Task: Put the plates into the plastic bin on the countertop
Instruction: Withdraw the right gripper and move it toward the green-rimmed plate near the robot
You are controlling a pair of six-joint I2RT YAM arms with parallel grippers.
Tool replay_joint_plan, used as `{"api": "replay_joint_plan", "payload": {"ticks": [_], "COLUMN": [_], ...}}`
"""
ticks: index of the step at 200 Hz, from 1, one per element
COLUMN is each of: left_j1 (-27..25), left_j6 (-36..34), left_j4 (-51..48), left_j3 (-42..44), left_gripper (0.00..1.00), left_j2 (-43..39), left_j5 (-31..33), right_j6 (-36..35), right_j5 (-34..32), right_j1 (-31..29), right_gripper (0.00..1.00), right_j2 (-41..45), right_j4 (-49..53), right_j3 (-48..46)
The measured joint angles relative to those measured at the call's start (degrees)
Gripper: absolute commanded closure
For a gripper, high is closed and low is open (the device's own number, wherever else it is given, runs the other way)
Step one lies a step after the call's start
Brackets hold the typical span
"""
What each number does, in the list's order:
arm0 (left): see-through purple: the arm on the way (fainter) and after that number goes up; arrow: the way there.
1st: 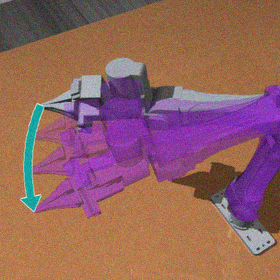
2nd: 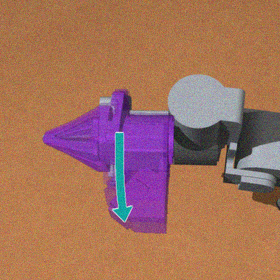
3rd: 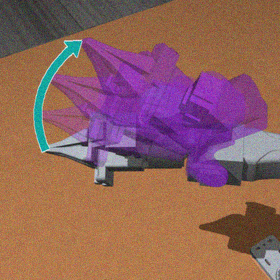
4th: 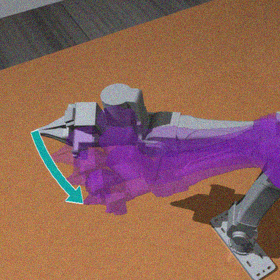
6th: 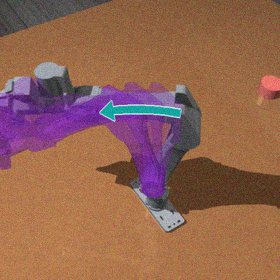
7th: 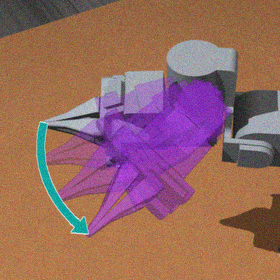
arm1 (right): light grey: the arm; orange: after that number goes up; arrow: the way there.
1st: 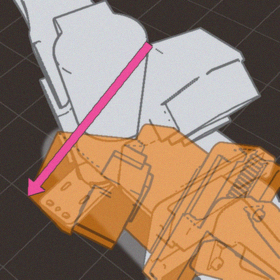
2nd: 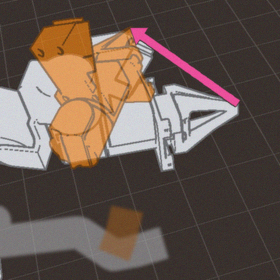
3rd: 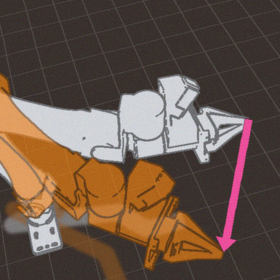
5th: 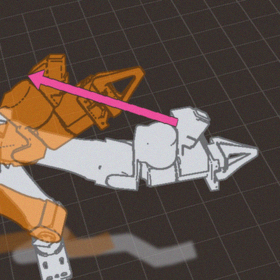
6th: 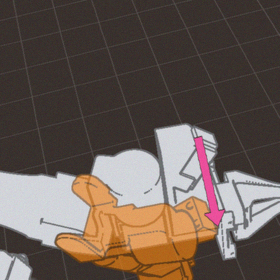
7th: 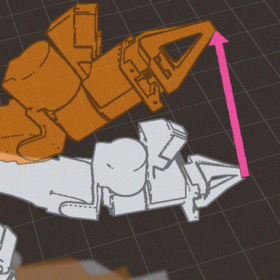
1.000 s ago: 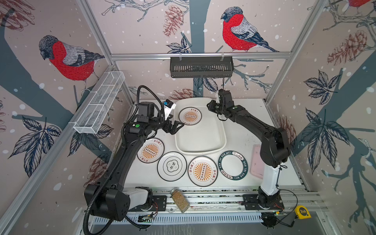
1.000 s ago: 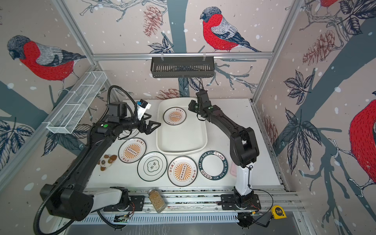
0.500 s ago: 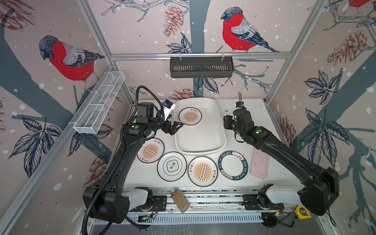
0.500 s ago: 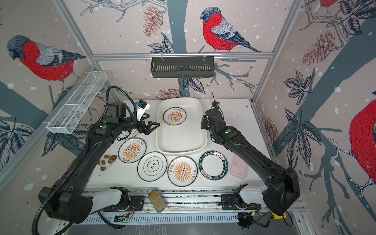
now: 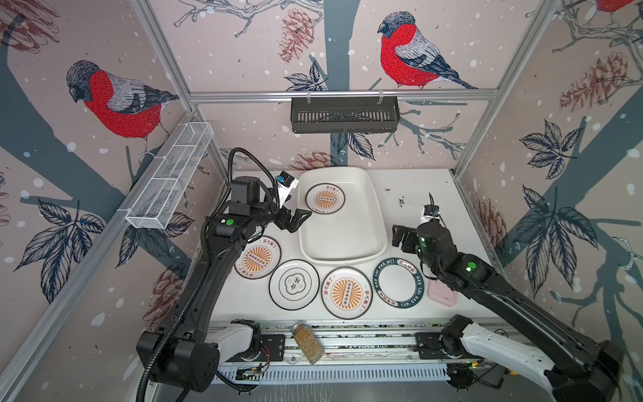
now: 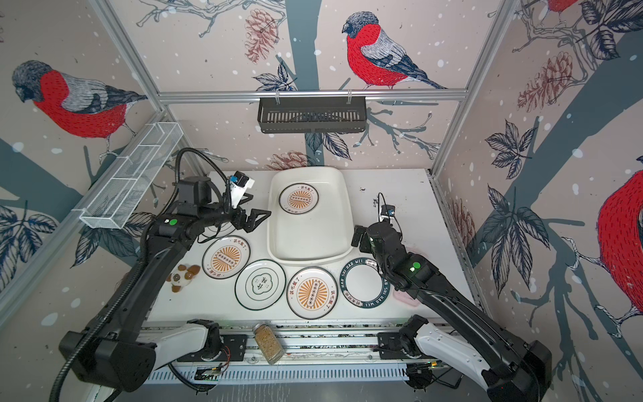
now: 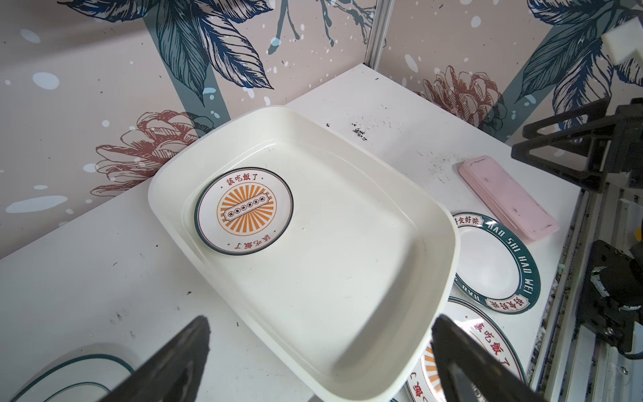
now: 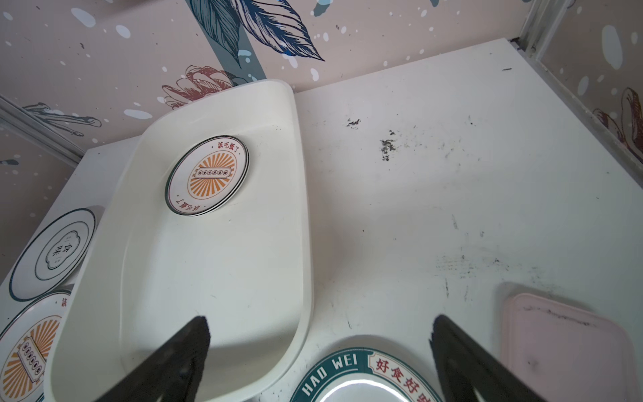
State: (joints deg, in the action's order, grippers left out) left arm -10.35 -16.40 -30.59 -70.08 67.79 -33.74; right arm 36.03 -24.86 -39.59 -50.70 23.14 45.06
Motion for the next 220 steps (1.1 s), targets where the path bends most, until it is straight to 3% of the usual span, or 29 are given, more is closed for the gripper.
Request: {"api": "replay_joint_plan", "payload": {"ticks": [38,73,114,122,178,192,220], "left_j1": [0.00,0.00,0.00,0.00,0.00,0.00,0.00], "left_j6": [0.46,1.44,2.56,2.56,4.44,4.70,5.95], "left_j4": [1.03,2.75,3.28,3.30,3.30,3.30,3.30], "left_j3": [1.97,5.51,6.56,6.45,3.19,2.89,2.75], "left_gripper": [0.02,0.02,0.02,0.02,0.02,0.02,0.02], "left_j2": [-1.86,-3.26,-3.23,-3.23,-1.22,-0.59,0.48], "left_j5": [0.50,-0.31,-1.09,-1.20,-2.51,-3.15,-3.98], "right_j6": [0.22,0.20,1.51,1.53,7.56,8.92,10.99], "right_j5": [-4.28,-4.42,8.76,12.28,22.91,24.98,28.79], "right_j1": [0.24,5.29,10.05,10.01,7.02,5.84,2.38], "right_gripper": [0.00,0.00,0.01,0.07,0.16,0.24,0.26], "right_j2": [4.72,11.58,10.93,10.01,8.39,8.20,5.79], "right_j4": [0.42,-0.79,-1.20,-0.09,10.84,12.90,16.02], "right_j3": [-2.64,-7.10,-6.23,-5.53,-4.02,-4.04,-4.28]}}
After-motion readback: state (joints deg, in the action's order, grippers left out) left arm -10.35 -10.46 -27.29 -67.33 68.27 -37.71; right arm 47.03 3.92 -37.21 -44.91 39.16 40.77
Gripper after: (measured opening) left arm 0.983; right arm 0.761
